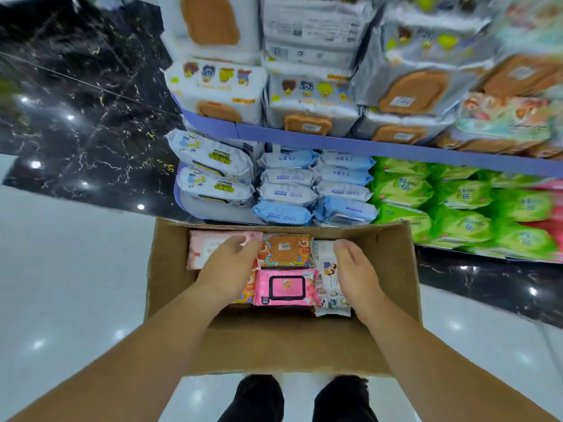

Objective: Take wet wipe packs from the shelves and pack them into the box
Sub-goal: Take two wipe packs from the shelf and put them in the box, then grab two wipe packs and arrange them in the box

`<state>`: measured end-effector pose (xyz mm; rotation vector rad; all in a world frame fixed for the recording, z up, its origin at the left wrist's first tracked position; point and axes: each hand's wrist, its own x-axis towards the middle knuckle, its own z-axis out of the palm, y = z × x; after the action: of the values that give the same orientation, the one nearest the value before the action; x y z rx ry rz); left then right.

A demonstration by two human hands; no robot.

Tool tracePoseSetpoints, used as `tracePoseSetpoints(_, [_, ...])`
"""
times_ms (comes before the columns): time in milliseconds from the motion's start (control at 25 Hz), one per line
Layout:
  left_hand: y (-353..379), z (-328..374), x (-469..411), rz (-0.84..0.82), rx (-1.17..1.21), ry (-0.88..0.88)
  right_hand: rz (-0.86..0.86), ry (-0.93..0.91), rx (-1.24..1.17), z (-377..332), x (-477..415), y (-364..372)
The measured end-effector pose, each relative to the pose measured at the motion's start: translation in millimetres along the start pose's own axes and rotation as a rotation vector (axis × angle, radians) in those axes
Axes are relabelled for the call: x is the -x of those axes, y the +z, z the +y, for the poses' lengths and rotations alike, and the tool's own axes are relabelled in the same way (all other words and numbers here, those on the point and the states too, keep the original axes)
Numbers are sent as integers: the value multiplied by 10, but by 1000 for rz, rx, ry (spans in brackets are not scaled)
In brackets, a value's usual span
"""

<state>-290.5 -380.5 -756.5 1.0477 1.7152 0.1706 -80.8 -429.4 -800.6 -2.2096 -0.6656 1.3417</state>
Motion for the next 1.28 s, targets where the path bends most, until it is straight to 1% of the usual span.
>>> tracePoseSetpoints(80, [-127, 399, 329, -12, 52, 39, 6, -33, -64, -322, 375, -190])
tracePoseSetpoints(160, [-299, 821, 706, -31, 48, 105, 17, -66, -106, -645, 791, -413])
tracePoseSetpoints(320, [-662, 1538, 1420, -29, 55, 226, 47, -133, -114, -1230, 1552, -915])
tracePoseSetpoints(440, [-873, 2034, 1901, -52, 103, 321, 86, -221, -123, -1656, 1966, -1309])
tracePoseSetpoints(560, [-1036, 2574, 2319, -66, 132, 420, 139, -306, -199, -2154, 2307, -1764])
tracePoseSetpoints(720, [-1119, 3286, 2828, -71, 188, 564, 206, -408, -232, -2677, 2679, -2369])
tracePoseSetpoints(840, [-1086, 3742, 3268, -85, 224, 670, 249, -489, -276, -2934, 2907, -2841])
tracePoseSetpoints(1040, [-883, 4388, 3857, -48, 220, 849, 308, -628, -292, -3258, 3182, -3665])
tracePoseSetpoints(1160, [-547, 4820, 4219, -28, 226, 939, 323, -717, -327, -3323, 3334, -4360])
tracePoseSetpoints(1280, [-38, 5385, 4483, 2, 263, 1032, 358, -795, -322, -3282, 3358, -5162])
